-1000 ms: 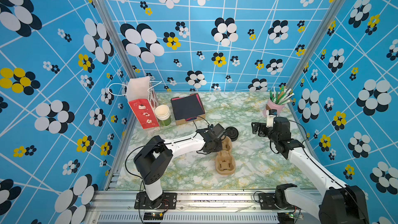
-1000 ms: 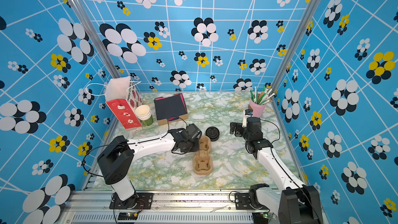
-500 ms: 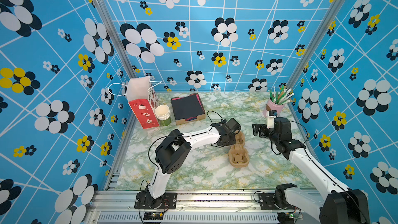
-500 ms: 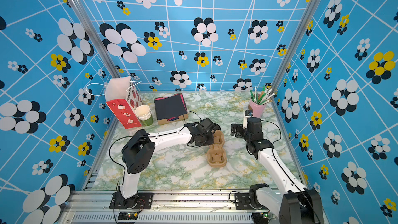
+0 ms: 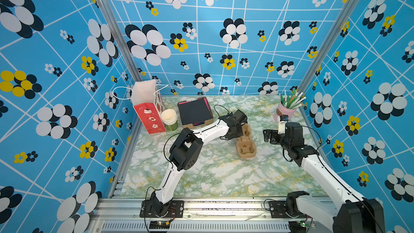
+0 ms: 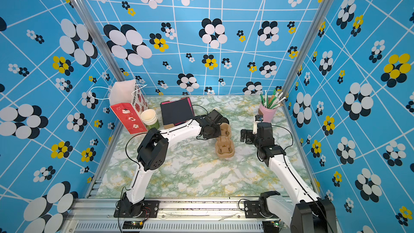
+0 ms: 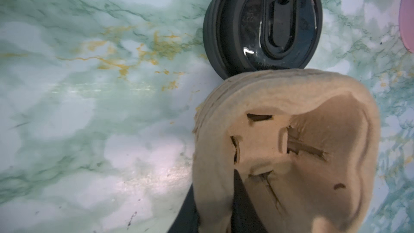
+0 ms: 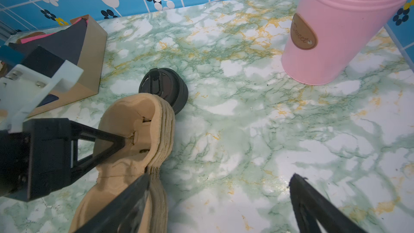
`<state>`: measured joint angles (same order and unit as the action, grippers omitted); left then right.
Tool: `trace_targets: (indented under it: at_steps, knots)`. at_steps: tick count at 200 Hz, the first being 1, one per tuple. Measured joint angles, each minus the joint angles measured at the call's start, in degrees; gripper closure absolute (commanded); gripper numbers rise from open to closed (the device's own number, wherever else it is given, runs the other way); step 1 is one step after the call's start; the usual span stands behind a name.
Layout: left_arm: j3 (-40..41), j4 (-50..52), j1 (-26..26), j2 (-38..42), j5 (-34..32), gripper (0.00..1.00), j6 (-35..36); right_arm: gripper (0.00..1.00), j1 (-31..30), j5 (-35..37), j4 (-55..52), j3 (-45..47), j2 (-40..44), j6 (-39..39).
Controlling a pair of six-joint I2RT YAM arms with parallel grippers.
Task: Pack a coffee takeout order
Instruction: Move the multiple cup trays to the center of the table.
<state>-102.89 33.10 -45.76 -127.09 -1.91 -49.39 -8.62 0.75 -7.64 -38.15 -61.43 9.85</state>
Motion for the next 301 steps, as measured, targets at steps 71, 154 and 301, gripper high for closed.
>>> trace_targets:
  at_steps: [71, 154, 301]
  knots:
    - [3.67, -0.17, -6.95, 2.43, -3.19, 0.93, -3.17, 0.01, 0.00, 0.22, -1.01, -0.26, 0.00, -0.81]
    - [12.55, -0.26, -11.28, 8.07, -5.77, 0.47, -7.28, 0.01, 0.00, 0.20, -1.18, -0.26, 0.02, -1.29]
    - [13.18, 11.19, 4.20, 42.69, -15.67, 0.17, 26.18, 0.01, 0.00, -2.64, -5.57, -4.68, 3.17, -1.44]
